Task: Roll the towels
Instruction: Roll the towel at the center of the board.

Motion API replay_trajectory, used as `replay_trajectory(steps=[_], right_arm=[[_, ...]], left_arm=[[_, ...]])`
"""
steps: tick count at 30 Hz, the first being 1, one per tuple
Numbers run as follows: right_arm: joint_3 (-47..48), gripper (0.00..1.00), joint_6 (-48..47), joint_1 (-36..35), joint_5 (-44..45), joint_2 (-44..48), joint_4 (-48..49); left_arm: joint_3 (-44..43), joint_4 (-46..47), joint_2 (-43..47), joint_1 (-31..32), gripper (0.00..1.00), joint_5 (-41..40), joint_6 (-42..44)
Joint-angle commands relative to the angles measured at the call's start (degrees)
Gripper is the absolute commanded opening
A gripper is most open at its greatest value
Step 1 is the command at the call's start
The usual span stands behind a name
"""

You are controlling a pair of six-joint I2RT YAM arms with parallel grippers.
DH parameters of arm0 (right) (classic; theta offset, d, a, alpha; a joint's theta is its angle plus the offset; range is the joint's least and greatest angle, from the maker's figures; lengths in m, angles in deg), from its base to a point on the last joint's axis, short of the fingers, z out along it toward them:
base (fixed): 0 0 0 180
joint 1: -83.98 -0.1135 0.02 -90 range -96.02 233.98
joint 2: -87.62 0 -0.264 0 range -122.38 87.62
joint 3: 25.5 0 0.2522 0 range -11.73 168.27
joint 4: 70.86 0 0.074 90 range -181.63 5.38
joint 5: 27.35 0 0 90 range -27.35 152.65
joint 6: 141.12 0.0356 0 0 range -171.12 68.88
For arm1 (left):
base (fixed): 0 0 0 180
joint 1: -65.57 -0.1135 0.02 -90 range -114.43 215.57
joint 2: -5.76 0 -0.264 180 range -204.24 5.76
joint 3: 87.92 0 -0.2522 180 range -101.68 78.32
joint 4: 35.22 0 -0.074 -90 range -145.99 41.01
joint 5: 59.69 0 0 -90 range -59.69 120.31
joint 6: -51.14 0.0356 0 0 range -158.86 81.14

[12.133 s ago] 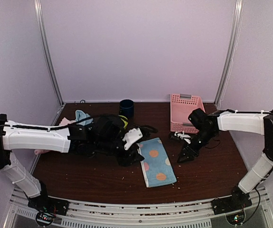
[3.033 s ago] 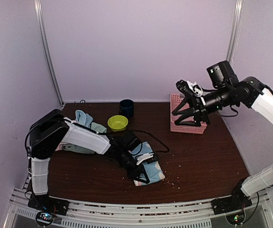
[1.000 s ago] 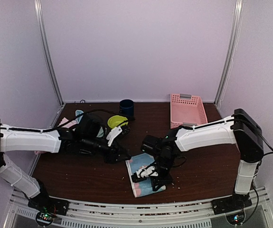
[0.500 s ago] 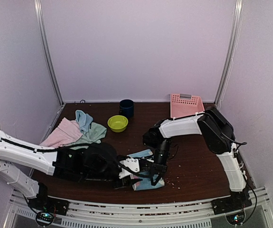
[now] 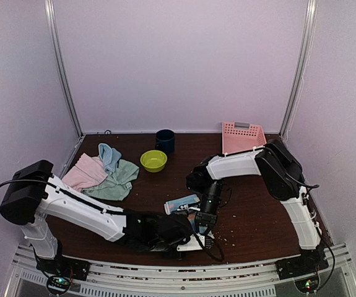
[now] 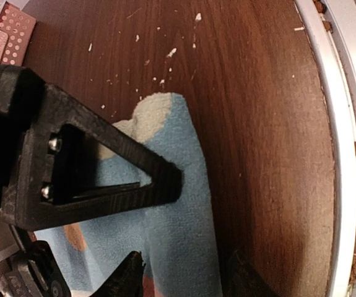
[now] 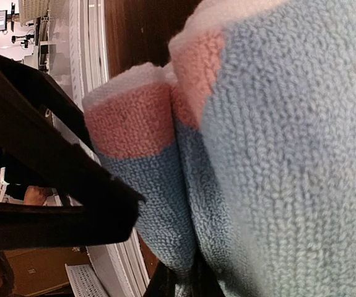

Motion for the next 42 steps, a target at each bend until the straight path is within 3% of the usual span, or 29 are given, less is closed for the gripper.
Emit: replay_trajectory(steps=[1, 8, 12, 17, 23, 27, 31, 35, 38, 42], right_arm=[[-0.8, 0.01, -0.9, 0.3, 5.8, -3.2, 3.4], [-0.1, 0.06, -1.5, 0.4, 4.4, -1.2, 2.4], [1.2, 0.26, -6.6, 1.5, 1.9, 6.3, -2.0], [3.6, 0.30, -2.6, 5.9, 3.8, 18.9, 0.4], [-3.1, 0.33, 6.3, 14.3, 2.1, 35.7, 13.1], [-7.7, 0.35, 3.3, 15.3, -7.9, 44.2, 14.2], [-7.2, 0.37, -6.9, 15.3, -14.5, 49.3, 7.6], [-6.5, 0.39, -12.3, 14.8, -14.0, 52.1, 3.5], [-9.3, 0.37, -13.1, 12.1, -10.1, 53.9, 4.0], [-17.6, 0.32, -9.1, 2.6, 0.5, 56.3, 10.8]], left_arm=[[-2.4, 0.1, -3.1, 0.0, 0.46, -1.0, 0.5], [-3.1, -1.0, -4.5, 0.0, 0.22, 1.3, -0.2], [-3.0, -1.9, -3.7, -0.1, 0.11, 3.4, -2.5], [-0.1, 0.5, 0.0, -3.7, 0.10, 11.5, -8.4], [3.6, 8.7, 1.6, -14.2, 0.11, 35.5, -17.7], [1.8, 11.5, -1.8, -17.1, 0.12, 47.4, -23.3], [2.8, 16.5, -4.9, -19.7, 0.12, 55.1, -30.5], [4.6, 22.0, -7.5, -21.5, 0.11, 59.9, -36.6], [5.1, 24.9, -9.9, -22.1, 0.11, 61.9, -40.0], [6.2, 29.5, -13.0, -23.2, 0.11, 64.5, -45.7]])
